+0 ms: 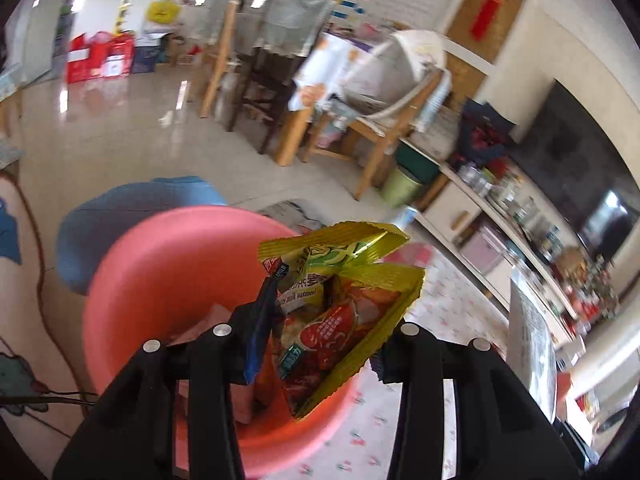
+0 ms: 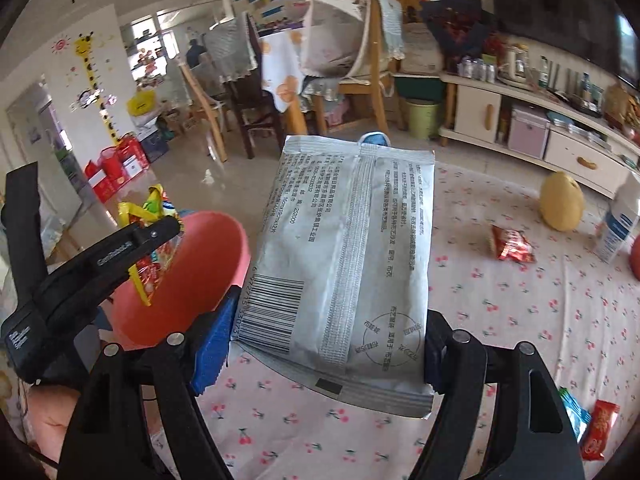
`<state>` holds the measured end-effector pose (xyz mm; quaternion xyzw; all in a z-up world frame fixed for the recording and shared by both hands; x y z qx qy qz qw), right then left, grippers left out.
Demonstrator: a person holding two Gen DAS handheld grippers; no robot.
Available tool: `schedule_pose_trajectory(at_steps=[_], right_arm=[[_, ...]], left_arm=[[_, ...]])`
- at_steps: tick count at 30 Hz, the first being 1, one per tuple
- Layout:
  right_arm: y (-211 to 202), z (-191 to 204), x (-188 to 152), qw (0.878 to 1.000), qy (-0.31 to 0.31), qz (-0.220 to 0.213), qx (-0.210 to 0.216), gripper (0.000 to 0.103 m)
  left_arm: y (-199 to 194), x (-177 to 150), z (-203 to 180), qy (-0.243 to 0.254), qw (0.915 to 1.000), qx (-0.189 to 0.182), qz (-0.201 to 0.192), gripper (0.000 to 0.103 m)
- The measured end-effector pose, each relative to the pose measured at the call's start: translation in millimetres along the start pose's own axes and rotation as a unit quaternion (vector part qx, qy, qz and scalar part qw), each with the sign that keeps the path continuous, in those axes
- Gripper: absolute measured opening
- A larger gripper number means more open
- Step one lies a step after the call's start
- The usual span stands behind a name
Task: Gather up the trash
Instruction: 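Carry both packets over the pink bucket, then open both grippers to drop the snack bag and silver packet into the bucket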
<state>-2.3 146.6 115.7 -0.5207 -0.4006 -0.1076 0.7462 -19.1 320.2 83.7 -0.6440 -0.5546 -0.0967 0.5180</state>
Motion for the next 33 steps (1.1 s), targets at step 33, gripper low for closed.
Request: schedule_pose_trajectory(at_steps=[33], right_arm=[[49.2, 57.1, -35.6, 0.992, -0.114, 0.023, -0.045, 0.093]], left_arm=[[17.4, 28.8, 74.3, -0.053, 0.9953, 0.079, 0.019, 0.081]])
Point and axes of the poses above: each gripper's, at about its wrist camera, not at the fingertips, and y roughly the way its jaws point, z to its left, x to its top, the point moved 2 cm from there along y, roughly the way its jaws point, and after that the axes turned 5 degrees about -x, right-handed, at the moved point
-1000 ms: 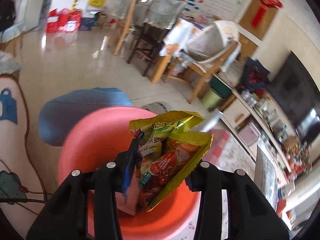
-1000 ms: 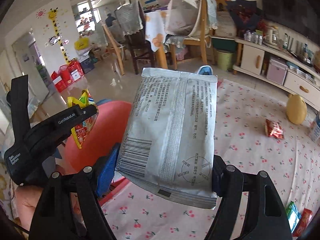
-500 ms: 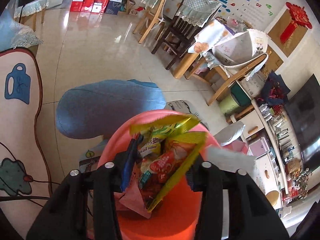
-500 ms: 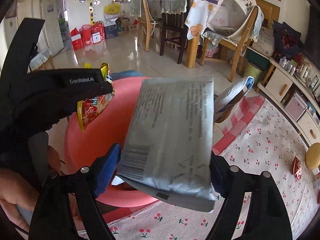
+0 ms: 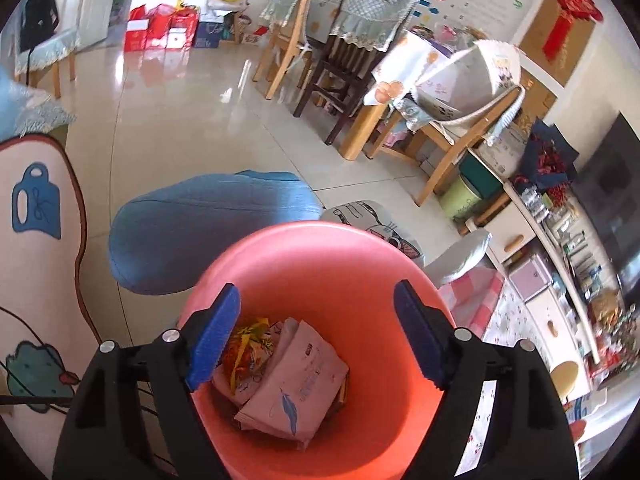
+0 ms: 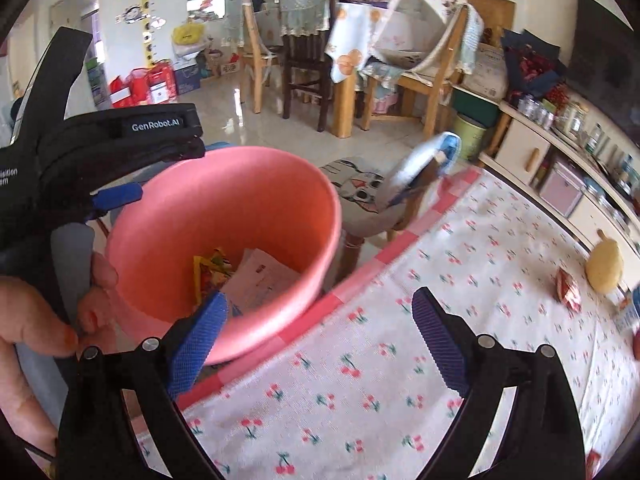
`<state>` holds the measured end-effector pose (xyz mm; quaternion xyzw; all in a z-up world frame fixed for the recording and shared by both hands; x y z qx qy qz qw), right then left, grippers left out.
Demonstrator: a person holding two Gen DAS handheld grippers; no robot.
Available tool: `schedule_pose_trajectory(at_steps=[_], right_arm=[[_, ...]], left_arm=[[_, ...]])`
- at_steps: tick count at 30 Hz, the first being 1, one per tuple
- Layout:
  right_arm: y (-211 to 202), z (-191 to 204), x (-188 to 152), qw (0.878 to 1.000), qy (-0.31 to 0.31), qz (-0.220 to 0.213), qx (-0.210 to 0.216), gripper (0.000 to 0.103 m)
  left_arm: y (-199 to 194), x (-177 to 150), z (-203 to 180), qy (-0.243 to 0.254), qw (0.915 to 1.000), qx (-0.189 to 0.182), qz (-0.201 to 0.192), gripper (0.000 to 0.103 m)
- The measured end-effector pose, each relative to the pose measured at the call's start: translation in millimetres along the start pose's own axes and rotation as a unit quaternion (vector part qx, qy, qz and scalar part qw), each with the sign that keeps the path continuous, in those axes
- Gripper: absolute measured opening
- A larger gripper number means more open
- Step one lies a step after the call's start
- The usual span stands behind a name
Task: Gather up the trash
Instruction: 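Open both grippers to drop the snack bag and silver packet into the bucket, then bring both tools back over the table toward the remaining packets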
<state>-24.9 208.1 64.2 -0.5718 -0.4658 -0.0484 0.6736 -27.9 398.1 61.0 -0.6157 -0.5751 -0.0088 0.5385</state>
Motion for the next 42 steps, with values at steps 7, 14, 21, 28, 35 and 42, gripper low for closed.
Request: schedule_pose_trajectory(at_steps=[7, 14, 21, 28, 35, 42], right_arm=[[-31.4, -33.2, -33.5, 0.998, 0.060, 0.004, -0.025, 0.093], [-68.0, -61.1, -68.0, 0.994, 0.088, -0.014, -0.057, 0.093], [-115.0, -86.6, -99.4, 0.987, 0.103, -0.062, -0.107, 0.094], [-155.1, -99.3, -133.8, 0.978, 0.102, -0.105, -0.148, 0.098], [-169.1, -118.7, -165.0, 0.975, 0.129, -0.096, -0.154, 0.098], [-184.0, -142.2, -188.0, 0.970, 0.161, -0.092, -0.156, 0.098]], left_arm=[[5.3, -17.8, -36.5, 0.068, 0.9973, -0.016, 0.023, 0.084], [-5.3, -46.7, -73.2, 0.121, 0.9885, -0.088, 0.022, 0.086], [-38.6, -84.3, -104.6, 0.169, 0.9707, -0.168, -0.026, 0.090], [-72.9, -119.1, -120.2, 0.221, 0.9524, -0.208, -0.029, 0.090], [-106.8, -153.2, -119.0, 0.254, 0.9419, -0.219, -0.025, 0.090], [-127.4, -183.7, -119.9, 0.296, 0.9328, -0.205, -0.005, 0.090]])
Point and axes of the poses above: each gripper's, at about its wrist camera, not at the fingertips, and y roughly the way its jaws point, z to its left, x to its top, the point moved 2 cm from there along y, roughly the way its jaws point, and after that the axes turned 5 degrees about -x, right-handed, at the moved point
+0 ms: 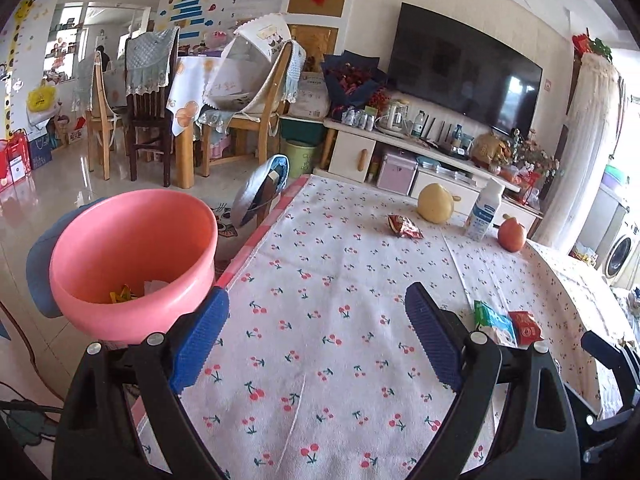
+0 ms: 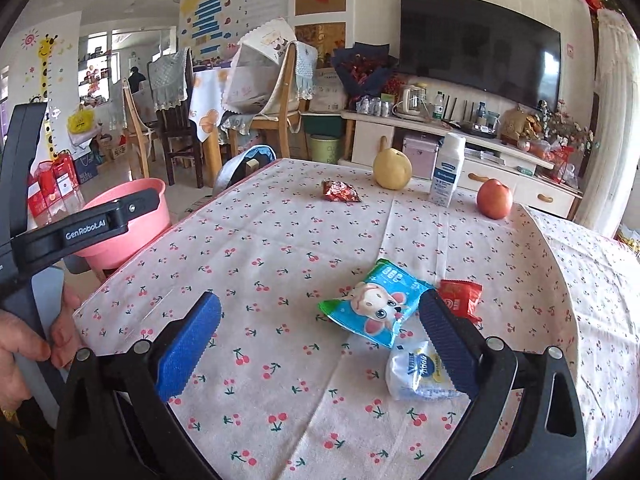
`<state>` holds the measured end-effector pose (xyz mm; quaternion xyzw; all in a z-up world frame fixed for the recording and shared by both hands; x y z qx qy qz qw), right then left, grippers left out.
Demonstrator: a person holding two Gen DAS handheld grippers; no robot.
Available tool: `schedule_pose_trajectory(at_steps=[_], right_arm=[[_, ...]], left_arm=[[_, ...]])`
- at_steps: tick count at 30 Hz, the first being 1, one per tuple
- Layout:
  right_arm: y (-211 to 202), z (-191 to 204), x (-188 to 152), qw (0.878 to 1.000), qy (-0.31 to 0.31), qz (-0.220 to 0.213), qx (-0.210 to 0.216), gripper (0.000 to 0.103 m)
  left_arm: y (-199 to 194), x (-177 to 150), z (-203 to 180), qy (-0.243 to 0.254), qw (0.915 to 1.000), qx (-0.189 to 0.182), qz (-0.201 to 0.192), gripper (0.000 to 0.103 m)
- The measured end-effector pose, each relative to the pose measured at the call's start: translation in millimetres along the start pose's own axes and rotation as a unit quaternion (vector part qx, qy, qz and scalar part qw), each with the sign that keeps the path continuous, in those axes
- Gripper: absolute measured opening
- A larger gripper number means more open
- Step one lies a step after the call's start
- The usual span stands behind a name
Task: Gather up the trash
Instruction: 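Bring both tools back over the table toward the remaining packets, then grasp the blue cow-print wipes pack with the left gripper while the right gripper grasps the red snack packet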
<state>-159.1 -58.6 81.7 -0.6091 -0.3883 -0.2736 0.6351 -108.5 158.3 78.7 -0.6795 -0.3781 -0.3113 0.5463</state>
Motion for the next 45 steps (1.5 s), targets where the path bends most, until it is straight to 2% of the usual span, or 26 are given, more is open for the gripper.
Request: schedule_pose_trajectory(at_steps=[6, 14, 22, 28, 34, 38, 42, 45], right_arm=[[-5.6, -23.5, -8.9, 1.000, 0.015, 0.005, -0.001, 0.098], [-7.1, -65.7, -16.8, 0.998, 0.049, 0.025, -0.025, 0.098], [0.6, -122.9, -20.8, 0.991, 0.120, 0.053, -0.030, 0.098], [14.1, -152.3, -21.3, 0.984, 0.157, 0.076, -0.031, 0.098], [34.4, -167.8, -19.9, 0.978, 0.182, 0.097, -0.021, 0.098], [45.5, -169.3, -19.1, 0.976, 0.184, 0.113, -0.014, 0.098], [50.9, -167.4, -18.2, 0.976, 0.180, 0.122, -0.005, 0.098], [55.1, -164.0, -17.3, 0.978, 0.169, 0.125, -0.002, 0.098]], left_arm=[[-7.3, -11.1, -14.5, 0.009, 0.9997, -0.003, 0.022, 0.090], [-19.9, -23.7, -50.6, 0.045, 0.9979, -0.032, 0.034, 0.090], [-14.0, -42.1, -107.6, 0.119, 0.9876, -0.081, 0.062, 0.090], [11.1, -50.6, -139.4, 0.152, 0.9776, -0.106, 0.100, 0.090], [47.3, -56.1, -171.4, 0.189, 0.9661, -0.110, 0.138, 0.090], [78.7, -60.2, -191.5, 0.213, 0.9580, -0.098, 0.165, 0.090], [104.7, -63.8, -201.6, 0.216, 0.9542, -0.090, 0.187, 0.090], [120.6, -69.6, -207.4, 0.225, 0.9500, -0.081, 0.201, 0.086]])
Point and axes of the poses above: each gripper's, at about its wrist camera, not at the fingertips, and y roughly the way its jaws point, z to its left, x to its top, the point moved 2 cm from there along y, roughly the way its jaws point, and after that the axes turned 5 degrees about -x, right-handed, at the moved point
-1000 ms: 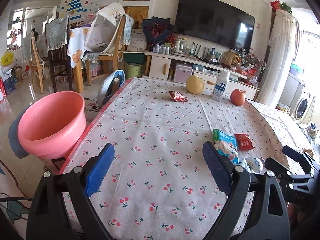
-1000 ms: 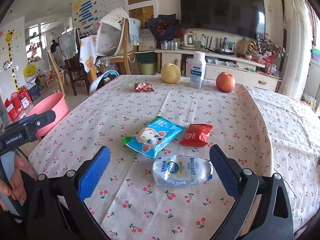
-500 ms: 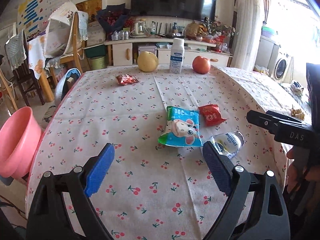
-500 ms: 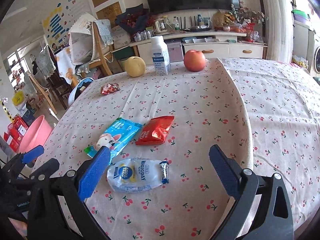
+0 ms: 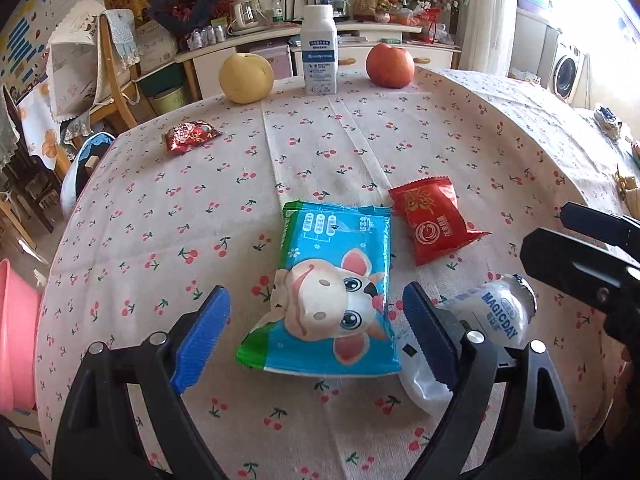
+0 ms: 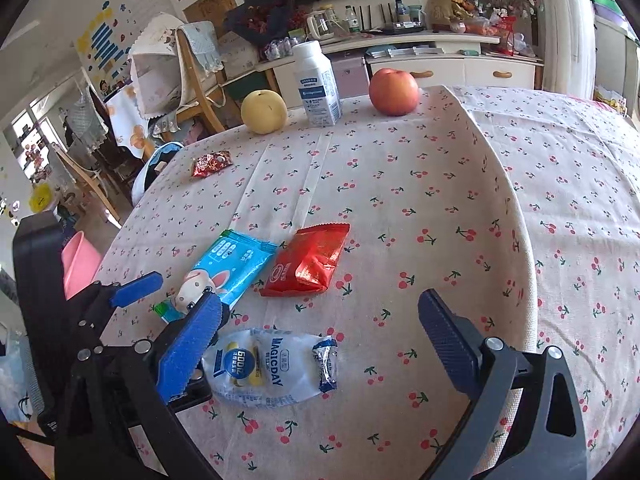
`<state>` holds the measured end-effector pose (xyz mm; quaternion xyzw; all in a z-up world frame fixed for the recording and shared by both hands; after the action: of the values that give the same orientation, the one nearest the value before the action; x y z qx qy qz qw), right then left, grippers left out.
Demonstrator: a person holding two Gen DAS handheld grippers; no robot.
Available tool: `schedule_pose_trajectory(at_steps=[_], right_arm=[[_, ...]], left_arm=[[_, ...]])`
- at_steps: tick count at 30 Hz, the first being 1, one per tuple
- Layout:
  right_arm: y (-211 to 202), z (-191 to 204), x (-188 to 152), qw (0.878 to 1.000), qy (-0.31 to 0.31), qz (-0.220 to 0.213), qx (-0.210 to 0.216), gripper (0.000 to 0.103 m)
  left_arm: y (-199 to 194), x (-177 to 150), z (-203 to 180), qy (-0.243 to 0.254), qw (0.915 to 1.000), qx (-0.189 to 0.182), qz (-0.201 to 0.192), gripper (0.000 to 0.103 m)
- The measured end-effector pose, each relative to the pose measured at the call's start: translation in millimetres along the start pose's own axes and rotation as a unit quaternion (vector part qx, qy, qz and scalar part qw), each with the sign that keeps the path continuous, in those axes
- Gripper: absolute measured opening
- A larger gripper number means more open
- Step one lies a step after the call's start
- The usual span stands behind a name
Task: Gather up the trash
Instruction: 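Grasp the blue cow-print wipes pack with the left gripper while the right gripper grasps the red snack packet, then lift both packets and carry them over the pink bucket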
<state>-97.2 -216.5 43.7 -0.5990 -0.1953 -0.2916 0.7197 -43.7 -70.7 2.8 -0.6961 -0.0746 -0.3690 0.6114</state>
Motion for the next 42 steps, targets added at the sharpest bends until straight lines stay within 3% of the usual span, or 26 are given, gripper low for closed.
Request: schedule_pose_trajectory(at_steps=[1, 7, 11, 14, 16, 21, 29, 31, 36, 42], right_arm=[[2.3, 0.8, 0.0, 1.000, -0.002, 0.003, 0.001, 0.098], [15.4, 0.8, 5.2, 1.000, 0.003, 0.014, 0.005, 0.097], [26.2, 4.9, 7.4, 1.000, 0.003, 0.023, 0.010, 0.097], [33.9, 7.8, 8.3, 1.000, -0.001, 0.026, 0.005, 0.095], [39.7, 8.2, 8.9, 0.999, -0.002, 0.034, 0.005, 0.080], [51.8, 9.3, 11.1, 0.999, 0.002, 0.043, 0.003, 0.078], [65.6, 19.2, 16.1, 0.999, -0.028, 0.037, -0.022, 0.064], [67.9, 23.0, 15.9, 0.998, -0.048, 0.031, -0.040, 0.051], [70.4, 28.2, 14.9, 0.996, -0.070, 0.024, -0.053, 0.047], [65.3, 26.4, 16.3, 0.998, -0.055, 0.018, -0.033, 0.041]], left_arm=[[5.2, 1.0, -0.4, 0.000, 1.0000, 0.003, 0.005, 0.079], [18.5, 7.1, 2.3, -0.021, 0.9996, -0.017, 0.008, 0.061], [16.8, 5.7, 3.4, -0.024, 0.9996, -0.014, -0.002, 0.055], [14.1, 4.7, 9.5, -0.040, 0.9990, -0.022, -0.006, 0.053], [12.4, 3.7, 13.8, -0.048, 0.9985, -0.023, -0.009, 0.051], [6.4, -0.3, 26.6, -0.072, 0.9967, -0.032, -0.020, 0.049], [-2.0, -4.7, 44.5, -0.098, 0.9941, -0.037, -0.029, 0.048], [-5.0, -4.6, 47.8, -0.102, 0.9935, -0.038, -0.033, 0.048], [-14.5, -6.4, 52.0, -0.109, 0.9923, -0.042, -0.042, 0.048], [-30.6, -9.8, 60.9, -0.122, 0.9897, -0.046, -0.058, 0.048]])
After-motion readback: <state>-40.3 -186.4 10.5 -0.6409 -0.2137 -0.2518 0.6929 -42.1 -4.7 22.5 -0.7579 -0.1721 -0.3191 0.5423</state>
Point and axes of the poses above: each gripper's, at about its wrist camera, not at the fingertips, and y roughly the way its jaws point, z to its left, x to its top, the point moved 2 cm from there along y, roughly the way its jaws point, and after that the axes turned 5 degrees about -x, right-handed, at the moved point
